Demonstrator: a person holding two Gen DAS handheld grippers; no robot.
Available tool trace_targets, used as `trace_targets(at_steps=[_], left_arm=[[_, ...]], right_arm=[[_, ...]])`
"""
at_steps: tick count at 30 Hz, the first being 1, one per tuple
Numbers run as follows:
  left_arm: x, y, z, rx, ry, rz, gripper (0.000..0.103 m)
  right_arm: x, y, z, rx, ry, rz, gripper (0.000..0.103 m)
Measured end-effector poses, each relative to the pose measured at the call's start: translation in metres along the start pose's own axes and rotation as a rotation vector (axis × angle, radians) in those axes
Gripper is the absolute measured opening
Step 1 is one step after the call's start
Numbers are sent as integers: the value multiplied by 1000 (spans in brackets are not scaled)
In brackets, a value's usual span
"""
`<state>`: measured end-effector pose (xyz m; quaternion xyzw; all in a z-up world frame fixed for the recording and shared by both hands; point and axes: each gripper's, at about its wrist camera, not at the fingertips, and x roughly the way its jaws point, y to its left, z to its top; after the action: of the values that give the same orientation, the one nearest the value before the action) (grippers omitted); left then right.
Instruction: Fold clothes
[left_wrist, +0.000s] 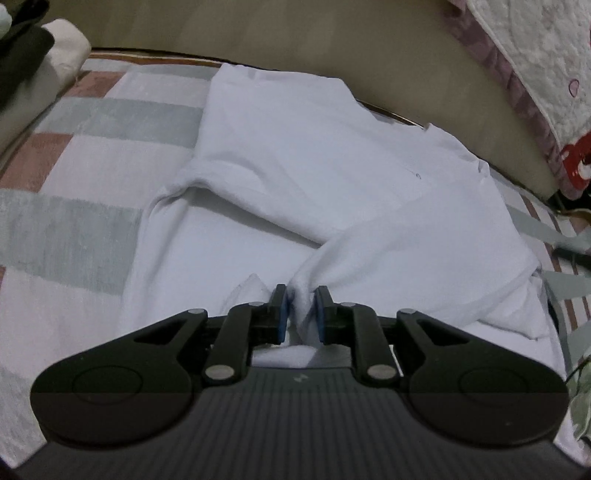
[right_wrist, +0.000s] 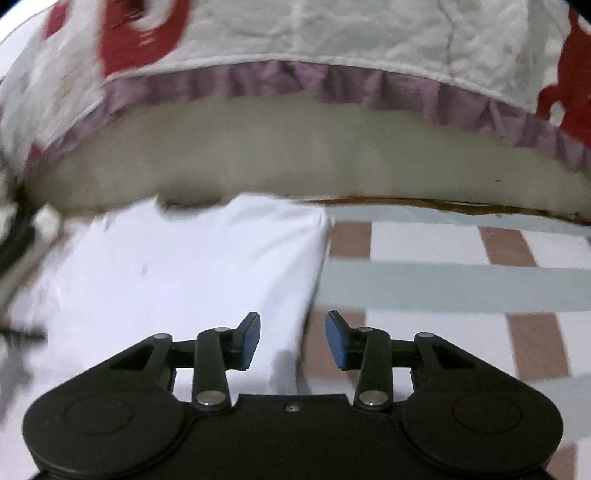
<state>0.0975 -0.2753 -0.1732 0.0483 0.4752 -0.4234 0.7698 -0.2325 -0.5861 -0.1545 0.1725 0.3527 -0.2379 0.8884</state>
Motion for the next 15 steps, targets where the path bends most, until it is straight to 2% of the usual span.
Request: trace_targets(at_steps=[6,8,10,12,15], left_arm=[[-3,-3,-3,12,-23,19,16],[-7,-2,-5,0,-32,16,16],[-12,-1,-5,-14,-33,13,16],[-20,2,-9,-57,-24,21,16],[-37,7,-27,-165,20,47,19]], right_arm=[[25,7,-6,-73,83,-10,44],[34,10,-12,-94,113,-23,41],[33,15,-20,-135,112,-64,27],[31,10,-20,-94,105,-67,21],[33,1,-21,8,110,-62,21]])
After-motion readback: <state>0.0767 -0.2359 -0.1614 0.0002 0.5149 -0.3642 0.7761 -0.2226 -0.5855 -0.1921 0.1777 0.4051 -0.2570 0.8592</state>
